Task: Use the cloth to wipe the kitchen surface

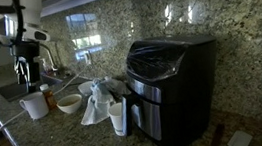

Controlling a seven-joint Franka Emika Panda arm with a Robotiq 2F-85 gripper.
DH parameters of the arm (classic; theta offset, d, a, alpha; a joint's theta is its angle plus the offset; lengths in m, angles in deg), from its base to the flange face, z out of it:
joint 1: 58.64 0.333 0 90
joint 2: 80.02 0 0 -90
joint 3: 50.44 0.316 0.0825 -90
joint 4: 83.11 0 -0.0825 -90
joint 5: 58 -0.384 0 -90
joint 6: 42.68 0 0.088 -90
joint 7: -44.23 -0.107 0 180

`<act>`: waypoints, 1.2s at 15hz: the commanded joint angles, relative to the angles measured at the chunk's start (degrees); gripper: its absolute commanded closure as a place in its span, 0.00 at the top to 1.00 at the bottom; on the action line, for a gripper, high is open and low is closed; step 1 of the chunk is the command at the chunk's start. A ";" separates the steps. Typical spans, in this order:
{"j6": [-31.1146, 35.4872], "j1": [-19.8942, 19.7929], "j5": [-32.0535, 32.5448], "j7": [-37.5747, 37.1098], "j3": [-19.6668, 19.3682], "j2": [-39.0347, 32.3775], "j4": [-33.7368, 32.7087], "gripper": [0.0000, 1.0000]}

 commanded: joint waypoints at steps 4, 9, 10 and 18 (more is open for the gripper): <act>5.36 -0.60 -0.59 0.97 0.35 -2.92 2.54 1.00; 18.64 -0.58 -1.36 0.32 0.49 -10.33 5.59 1.00; 21.76 -0.48 -1.24 0.24 0.65 -12.07 5.94 1.00; 42.69 -0.13 -2.12 0.19 2.67 -21.61 4.03 1.00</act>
